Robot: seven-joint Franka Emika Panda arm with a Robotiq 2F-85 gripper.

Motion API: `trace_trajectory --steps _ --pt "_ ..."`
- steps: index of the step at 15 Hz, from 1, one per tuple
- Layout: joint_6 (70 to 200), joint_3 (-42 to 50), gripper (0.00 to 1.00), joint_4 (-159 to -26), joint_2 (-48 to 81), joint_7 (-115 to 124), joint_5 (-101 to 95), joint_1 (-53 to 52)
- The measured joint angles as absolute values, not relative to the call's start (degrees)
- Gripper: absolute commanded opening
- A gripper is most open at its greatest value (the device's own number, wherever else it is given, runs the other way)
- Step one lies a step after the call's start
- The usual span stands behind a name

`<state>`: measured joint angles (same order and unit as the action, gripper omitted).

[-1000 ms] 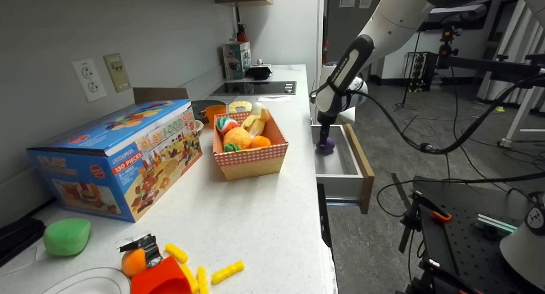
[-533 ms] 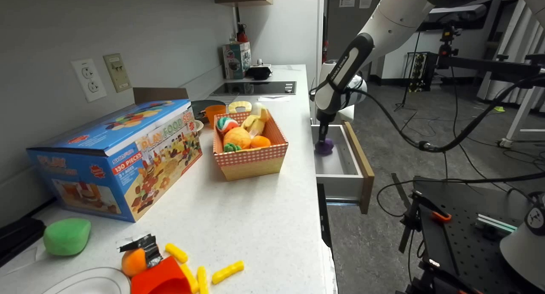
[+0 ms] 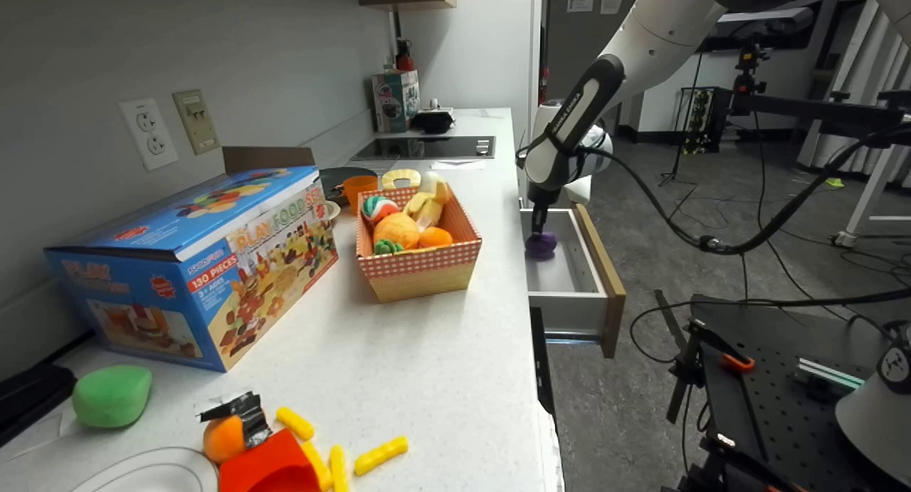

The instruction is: Open the drawer, then remove the purple plushie from the drawer, then close the drawer

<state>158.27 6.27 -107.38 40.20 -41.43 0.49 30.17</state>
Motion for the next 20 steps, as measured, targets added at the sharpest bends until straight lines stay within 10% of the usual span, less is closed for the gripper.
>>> trace_trajectory --steps 20 --pt "157.59 0.60 0.01 -107.54 39.91 -44.04 -3.61 35.33"
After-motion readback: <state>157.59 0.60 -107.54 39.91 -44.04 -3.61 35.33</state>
